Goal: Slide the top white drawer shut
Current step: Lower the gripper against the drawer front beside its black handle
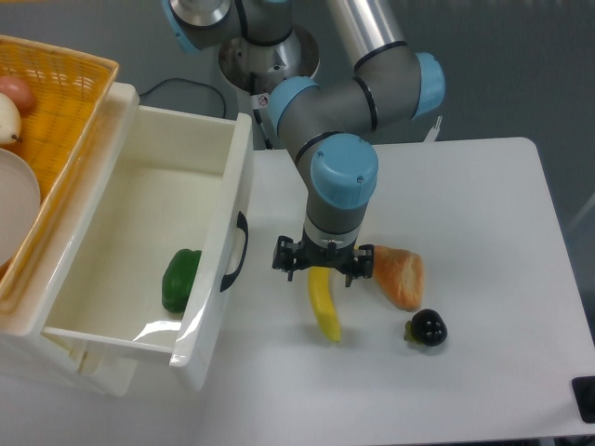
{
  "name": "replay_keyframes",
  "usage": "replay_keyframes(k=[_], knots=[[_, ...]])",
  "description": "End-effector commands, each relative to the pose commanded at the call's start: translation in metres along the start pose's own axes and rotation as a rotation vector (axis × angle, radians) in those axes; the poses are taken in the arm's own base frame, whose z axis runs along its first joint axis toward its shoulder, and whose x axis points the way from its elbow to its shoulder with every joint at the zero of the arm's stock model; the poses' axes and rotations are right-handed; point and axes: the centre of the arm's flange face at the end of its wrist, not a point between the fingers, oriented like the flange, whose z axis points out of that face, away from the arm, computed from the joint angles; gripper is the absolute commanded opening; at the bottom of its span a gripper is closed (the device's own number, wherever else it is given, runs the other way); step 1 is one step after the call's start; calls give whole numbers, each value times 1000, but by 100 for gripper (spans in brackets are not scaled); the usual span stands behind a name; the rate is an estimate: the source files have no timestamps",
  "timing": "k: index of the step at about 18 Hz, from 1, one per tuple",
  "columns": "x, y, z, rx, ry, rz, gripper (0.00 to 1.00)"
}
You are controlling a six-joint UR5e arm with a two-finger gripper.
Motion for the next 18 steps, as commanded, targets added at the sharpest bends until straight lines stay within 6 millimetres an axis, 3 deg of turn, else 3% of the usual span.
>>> replay_keyframes(k=[18], knots=[[17, -2, 4, -10, 0, 25, 100]])
